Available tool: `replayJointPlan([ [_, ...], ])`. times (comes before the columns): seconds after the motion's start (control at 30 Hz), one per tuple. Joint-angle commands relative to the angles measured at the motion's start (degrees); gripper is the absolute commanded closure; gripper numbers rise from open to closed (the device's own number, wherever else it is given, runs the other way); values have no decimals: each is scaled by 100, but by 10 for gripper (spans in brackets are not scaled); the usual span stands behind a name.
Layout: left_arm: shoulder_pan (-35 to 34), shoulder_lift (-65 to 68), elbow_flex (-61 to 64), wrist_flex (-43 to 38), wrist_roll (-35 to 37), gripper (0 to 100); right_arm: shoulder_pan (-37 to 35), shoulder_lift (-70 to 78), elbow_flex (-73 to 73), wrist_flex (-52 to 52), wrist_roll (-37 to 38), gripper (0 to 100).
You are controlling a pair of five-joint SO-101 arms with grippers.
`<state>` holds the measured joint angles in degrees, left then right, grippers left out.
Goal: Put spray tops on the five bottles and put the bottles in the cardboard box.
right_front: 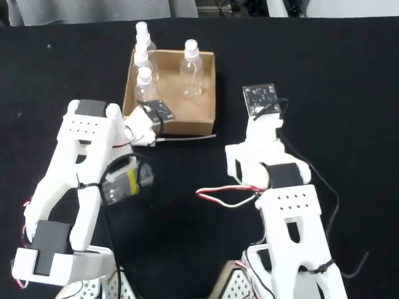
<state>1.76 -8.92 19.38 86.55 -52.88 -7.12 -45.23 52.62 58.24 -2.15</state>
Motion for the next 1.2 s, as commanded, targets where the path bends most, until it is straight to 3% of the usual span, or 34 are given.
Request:
replayJointPlan([
  [0.0, 57, -281, -101, -44, 141, 728, 105, -251, -13, -141, -53, 721],
  [0.27, -171, -343, -180, -18, 158, 733, 105, -251, -13, -141, -44, 721],
  [0.63, -866, -343, -1411, 1073, 844, 733, 79, -242, -13, -141, -44, 722],
  [1.17, -2229, -343, -1516, 1108, 2145, 734, 70, -242, -13, -141, -44, 723],
])
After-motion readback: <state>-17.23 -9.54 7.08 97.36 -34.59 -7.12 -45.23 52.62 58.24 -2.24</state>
